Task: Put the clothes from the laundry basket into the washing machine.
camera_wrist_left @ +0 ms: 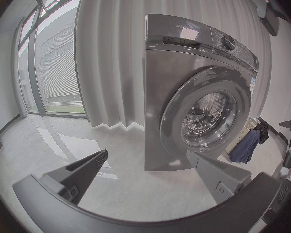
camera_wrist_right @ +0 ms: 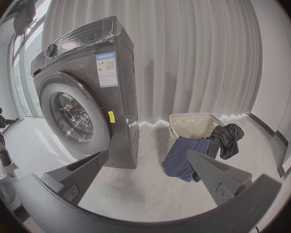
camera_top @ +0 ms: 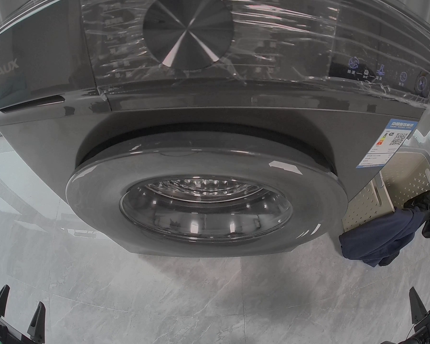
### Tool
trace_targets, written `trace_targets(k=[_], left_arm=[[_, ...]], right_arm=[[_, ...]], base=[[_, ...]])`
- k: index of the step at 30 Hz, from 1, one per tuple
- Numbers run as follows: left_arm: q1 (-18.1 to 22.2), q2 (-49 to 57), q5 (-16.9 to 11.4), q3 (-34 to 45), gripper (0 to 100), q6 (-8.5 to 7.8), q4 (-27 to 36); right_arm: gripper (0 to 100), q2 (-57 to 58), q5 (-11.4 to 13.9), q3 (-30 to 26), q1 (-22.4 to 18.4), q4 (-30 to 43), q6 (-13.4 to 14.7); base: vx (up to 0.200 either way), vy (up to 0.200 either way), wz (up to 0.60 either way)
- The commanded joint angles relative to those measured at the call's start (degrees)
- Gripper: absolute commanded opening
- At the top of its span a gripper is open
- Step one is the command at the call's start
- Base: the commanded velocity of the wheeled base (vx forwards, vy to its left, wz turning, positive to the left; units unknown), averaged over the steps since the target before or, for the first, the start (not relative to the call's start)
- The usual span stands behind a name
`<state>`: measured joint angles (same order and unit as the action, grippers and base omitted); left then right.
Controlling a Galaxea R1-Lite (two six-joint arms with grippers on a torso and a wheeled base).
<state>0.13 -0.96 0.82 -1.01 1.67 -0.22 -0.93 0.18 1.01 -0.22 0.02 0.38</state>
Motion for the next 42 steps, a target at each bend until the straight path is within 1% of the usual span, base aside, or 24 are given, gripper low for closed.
trace_targets(k=[1,16,17,18,19,25,27,28,29,30,32,33,34,35,36,37,38,42], left_arm=[[0.0,0.6,0.0,1.0,100,0.00,0.0],[0.0,0.6,0.0,1.0,100,0.00,0.0],[0.0,0.6,0.0,1.0,100,0.00,0.0],[0.0,0.6,0.0,1.0,100,0.00,0.0],[0.0,0.6,0.0,1.0,100,0.00,0.0],[0.0,0.6,0.0,1.0,100,0.00,0.0],[0.0,0.6,0.0,1.0,100,0.00,0.0],[0.0,0.6,0.0,1.0,100,0.00,0.0],[0.0,0.6,0.0,0.9,100,-0.09,0.0],[0.0,0.6,-0.1,1.0,100,-0.18,0.0],[0.0,0.6,-0.1,1.0,100,-0.18,0.0],[0.0,0.6,-0.1,1.0,100,-0.18,0.0],[0.0,0.6,-0.1,1.0,100,-0.09,0.0],[0.0,0.6,-0.1,1.0,100,-0.09,0.0],[0.0,0.6,-0.1,1.0,100,-0.09,0.0],[0.0,0.6,-0.1,1.0,100,-0.09,0.0],[0.0,0.6,-0.1,0.9,100,-0.09,0.0],[0.0,0.6,-0.1,0.9,100,-0.09,0.0]], right_arm=[[100,0.8,0.0,-1.0,0.0,0.0,0.0],[100,0.8,0.3,-1.0,0.0,0.0,-0.1],[100,0.8,1.1,-1.0,0.0,0.0,-1.1],[100,0.8,1.1,-1.0,0.0,0.0,-1.1],[100,0.9,2.1,-1.0,0.0,0.0,-2.3],[100,0.9,2.5,-1.0,0.0,-0.3,-2.0],[100,0.6,3.2,3.4,-0.3,-2.7,-0.6],[100,-0.7,3.9,9.0,-0.6,-3.5,1.5],[100,-4.3,5.1,13.8,-0.3,-3.5,3.7],[100,-8.5,6.8,15.8,0.2,-3.6,5.5],[100,-17.0,9.7,15.2,1.0,-5.1,8.2],[100,-19.6,10.5,14.8,1.3,-5.6,8.9],[100,-25.4,12.3,13.2,2.0,-7.7,9.6],[100,-29.8,14.5,11.6,3.2,-10.0,9.3],[100,-29.8,14.5,11.6,3.2,-10.0,9.3],[100,-36.2,20.3,8.7,7.7,-15.3,9.2],[100,-39.5,21.0,7.4,9.8,-18.2,9.2],[100,-52.2,20.4,6.5,12.3,-28.9,8.9]], base=[[0.000,0.000,0.00],[0.000,0.000,0.00],[0.000,0.000,0.00],[0.000,0.000,0.00],[0.000,0.000,0.00],[0.000,0.000,0.00],[0.000,0.000,0.00],[0.000,0.000,0.00],[0.000,0.000,0.00],[0.000,0.000,0.00],[0.000,0.000,0.00],[0.000,0.000,0.00],[0.000,0.000,0.00],[0.000,0.000,0.00],[0.000,0.000,0.00],[0.000,0.000,0.00],[0.000,0.000,0.00],[0.000,0.000,0.00]])
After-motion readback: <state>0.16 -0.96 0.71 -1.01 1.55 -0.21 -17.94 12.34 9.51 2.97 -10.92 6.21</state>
